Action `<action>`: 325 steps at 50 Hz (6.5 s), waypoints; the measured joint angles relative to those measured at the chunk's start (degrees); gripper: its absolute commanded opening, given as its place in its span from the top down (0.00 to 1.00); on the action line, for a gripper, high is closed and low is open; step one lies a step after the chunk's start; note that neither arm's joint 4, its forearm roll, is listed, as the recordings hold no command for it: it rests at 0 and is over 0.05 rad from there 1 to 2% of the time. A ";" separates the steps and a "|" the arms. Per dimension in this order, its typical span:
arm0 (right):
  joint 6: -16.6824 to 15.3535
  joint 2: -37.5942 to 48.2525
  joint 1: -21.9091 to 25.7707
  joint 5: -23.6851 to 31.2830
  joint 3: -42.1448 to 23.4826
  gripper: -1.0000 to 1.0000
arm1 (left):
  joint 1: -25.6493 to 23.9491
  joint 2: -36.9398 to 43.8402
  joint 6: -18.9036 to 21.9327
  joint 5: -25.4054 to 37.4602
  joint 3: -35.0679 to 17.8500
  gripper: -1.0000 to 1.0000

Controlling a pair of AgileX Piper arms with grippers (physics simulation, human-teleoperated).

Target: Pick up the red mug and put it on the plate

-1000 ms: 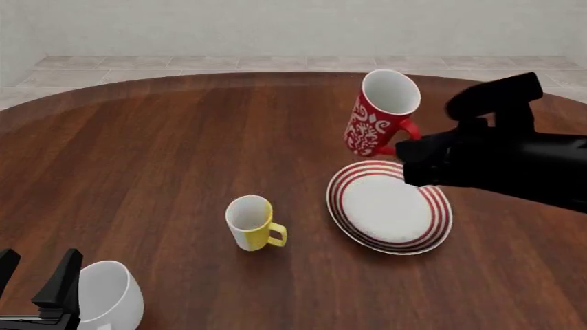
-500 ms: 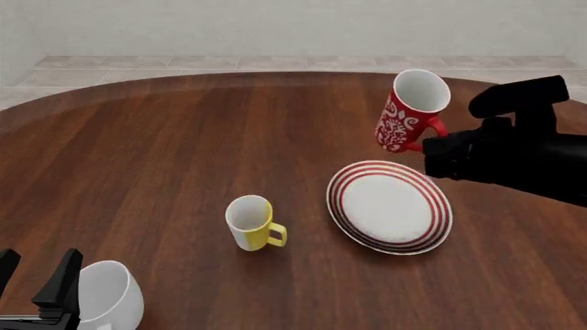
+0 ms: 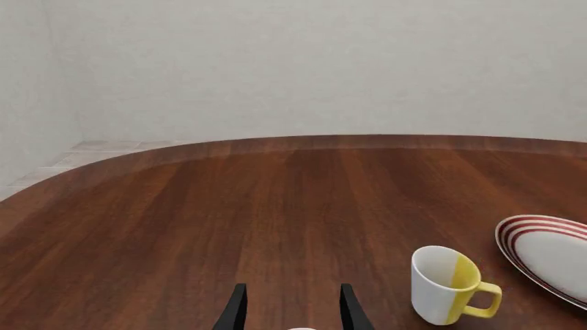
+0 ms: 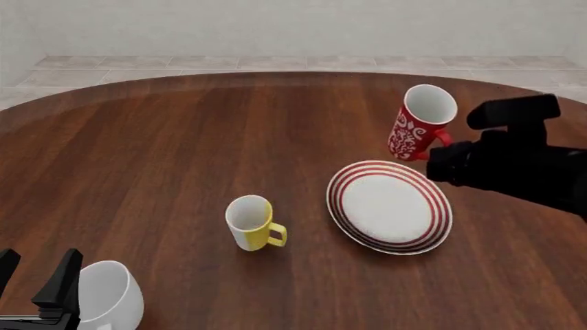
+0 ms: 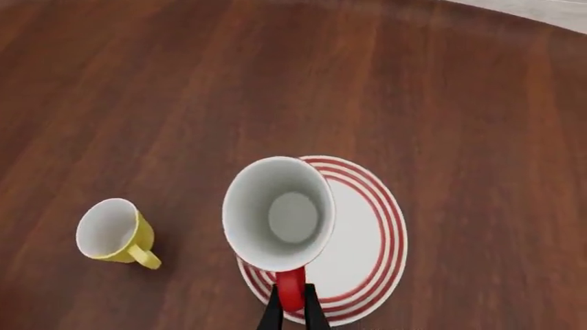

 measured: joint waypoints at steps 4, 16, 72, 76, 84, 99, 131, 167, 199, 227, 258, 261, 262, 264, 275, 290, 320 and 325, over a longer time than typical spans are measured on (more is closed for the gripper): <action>-0.16 0.55 -0.86 -0.59 0.51 1.00 | 0.00 0.00 0.00 0.00 0.00 0.00; -0.86 2.16 -2.85 -2.14 1.35 1.00 | 0.00 0.00 0.00 0.00 0.00 0.00; -0.89 10.47 -4.15 -9.49 4.48 1.00 | 0.00 0.00 0.00 0.00 0.00 0.00; -0.94 10.84 -4.28 -9.73 4.56 1.00 | 0.00 0.00 0.00 0.00 0.00 0.00; -1.09 11.14 -4.61 -10.01 4.82 1.00 | -0.01 0.00 0.00 0.00 0.00 0.00; -1.44 11.66 -4.96 -10.60 5.52 1.00 | 0.00 0.00 0.00 0.00 0.00 0.00; -1.42 14.56 -4.44 -12.90 7.03 1.00 | 0.00 0.00 0.00 0.00 0.00 0.00; -0.75 17.10 -4.26 -15.71 9.14 1.00 | 0.00 0.00 0.00 0.00 0.00 0.00; -0.15 20.04 -4.60 -17.72 9.39 1.00 | 0.00 0.00 0.00 0.00 0.00 0.00; -0.25 22.58 -5.05 -19.34 9.19 1.00 | -0.01 0.00 0.00 0.00 0.00 0.00; -0.72 25.93 -5.63 -20.73 8.10 1.00 | 0.00 0.00 0.00 0.00 0.00 0.00; -0.85 26.20 -5.71 -20.84 8.02 1.00 | 0.00 0.00 0.00 0.00 0.00 0.00; -0.88 26.28 -5.75 -20.85 7.98 1.00 | 0.00 0.00 0.00 0.00 0.00 0.00; -0.95 26.40 -5.82 -20.87 7.91 1.00 | 0.00 0.00 0.00 0.00 0.00 0.00; -1.23 27.04 -6.09 -21.17 7.79 1.00 | 0.00 0.00 0.00 0.00 0.00 0.00; -0.94 28.23 -5.86 -21.75 7.69 1.00 | 0.00 0.00 0.00 0.00 0.00 0.00; -0.65 29.94 -5.63 -22.63 7.67 1.00 | 0.00 0.00 0.00 0.00 0.00 0.00; -0.54 30.07 -5.57 -22.81 7.81 1.00 | 0.00 0.00 0.00 0.00 0.00 0.00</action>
